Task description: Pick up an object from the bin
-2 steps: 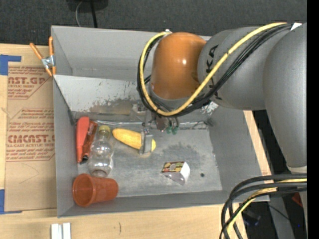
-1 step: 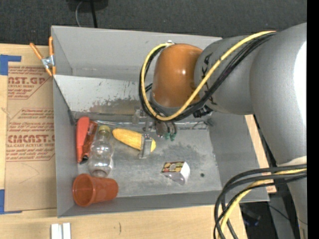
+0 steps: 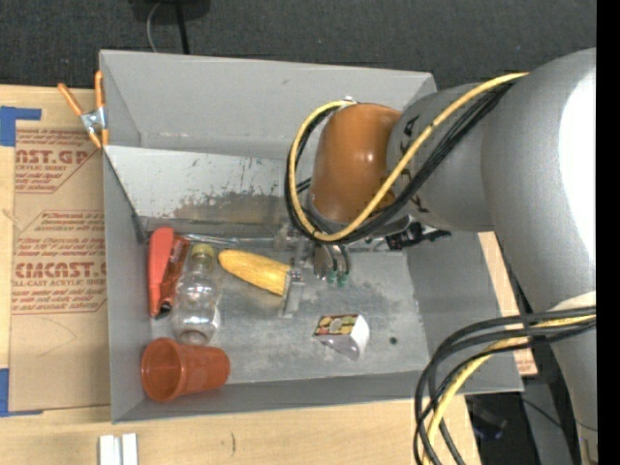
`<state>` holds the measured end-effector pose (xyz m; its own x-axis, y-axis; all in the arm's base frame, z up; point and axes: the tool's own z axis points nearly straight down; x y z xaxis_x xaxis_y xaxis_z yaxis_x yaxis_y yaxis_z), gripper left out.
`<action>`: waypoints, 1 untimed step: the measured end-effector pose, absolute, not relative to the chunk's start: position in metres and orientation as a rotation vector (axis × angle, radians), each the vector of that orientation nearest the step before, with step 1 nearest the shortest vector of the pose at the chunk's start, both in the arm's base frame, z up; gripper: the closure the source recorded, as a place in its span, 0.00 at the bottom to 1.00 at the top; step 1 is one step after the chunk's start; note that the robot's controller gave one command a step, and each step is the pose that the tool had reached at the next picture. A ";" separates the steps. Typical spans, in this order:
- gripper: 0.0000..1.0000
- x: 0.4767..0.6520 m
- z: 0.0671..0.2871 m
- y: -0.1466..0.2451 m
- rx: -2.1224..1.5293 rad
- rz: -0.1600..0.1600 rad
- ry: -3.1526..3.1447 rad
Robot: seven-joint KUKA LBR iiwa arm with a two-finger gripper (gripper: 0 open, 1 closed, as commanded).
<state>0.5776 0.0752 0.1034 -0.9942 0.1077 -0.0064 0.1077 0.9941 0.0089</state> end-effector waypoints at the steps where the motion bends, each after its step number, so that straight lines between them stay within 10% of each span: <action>1: 0.00 0.582 0.084 0.085 0.193 0.013 3.124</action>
Offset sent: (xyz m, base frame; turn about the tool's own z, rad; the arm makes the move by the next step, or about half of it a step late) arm -0.0089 0.0215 -0.0323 0.2116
